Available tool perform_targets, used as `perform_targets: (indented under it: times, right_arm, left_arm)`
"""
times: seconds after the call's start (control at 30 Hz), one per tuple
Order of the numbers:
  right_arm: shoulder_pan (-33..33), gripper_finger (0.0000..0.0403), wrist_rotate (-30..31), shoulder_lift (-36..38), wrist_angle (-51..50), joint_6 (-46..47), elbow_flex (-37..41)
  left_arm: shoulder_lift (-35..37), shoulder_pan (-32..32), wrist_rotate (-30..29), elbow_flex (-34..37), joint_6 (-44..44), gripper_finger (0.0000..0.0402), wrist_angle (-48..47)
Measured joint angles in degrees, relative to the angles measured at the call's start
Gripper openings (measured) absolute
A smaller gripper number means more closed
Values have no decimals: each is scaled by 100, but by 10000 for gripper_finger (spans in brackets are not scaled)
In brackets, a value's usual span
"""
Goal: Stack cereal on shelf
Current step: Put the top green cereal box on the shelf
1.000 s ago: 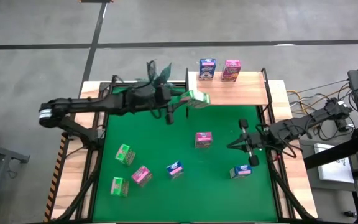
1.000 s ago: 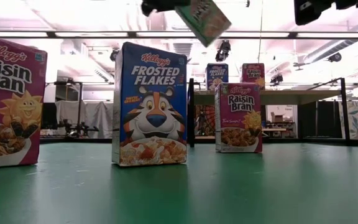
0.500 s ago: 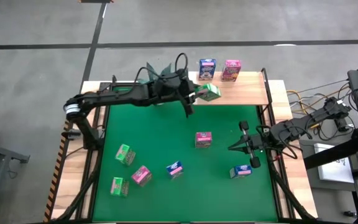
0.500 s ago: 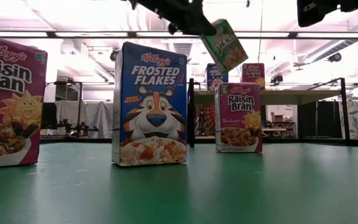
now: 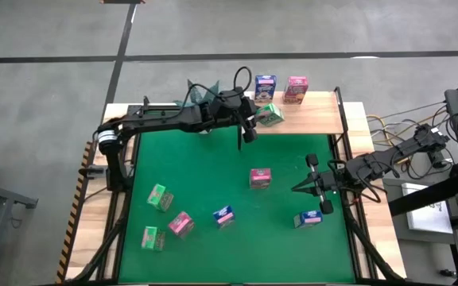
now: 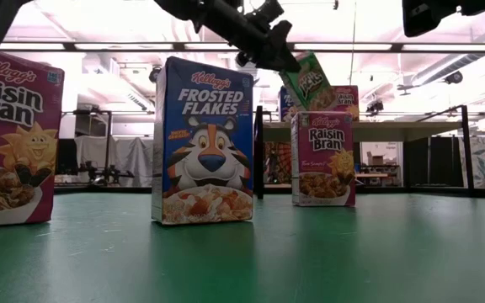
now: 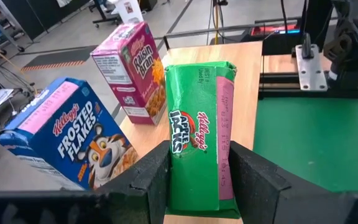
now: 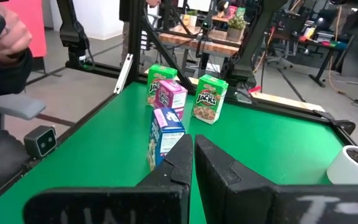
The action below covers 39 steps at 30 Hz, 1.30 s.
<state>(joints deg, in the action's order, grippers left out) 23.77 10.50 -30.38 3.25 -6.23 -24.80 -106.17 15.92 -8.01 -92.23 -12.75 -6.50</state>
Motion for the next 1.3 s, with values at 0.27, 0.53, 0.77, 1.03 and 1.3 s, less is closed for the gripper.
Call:
perform_targets:
  times: [0.27, 0.53, 0.77, 1.03, 1.3]
  right_arm:
    - [-1, 9, 3, -4, 51, 32, 0]
    - [-2, 9, 5, -4, 55, 64, 0]
    - [-2, 9, 6, -4, 156, 91, 0]
    - [-4, 9, 690, -6, 172, 581, -17]
    - [-59, 9, 1053, -226, -6, 900, -418]
  left_arm:
    - [-31, 4, 4, 0, 5, 142, 35]
    - [-33, 37, 4, 0, -24, 185, 61]
    - [-33, 92, 2, 0, 17, 200, 78]
    - [172, 33, 4, 0, 19, 203, -177]
    - [699, -183, 5, 10, 15, 204, -1149]
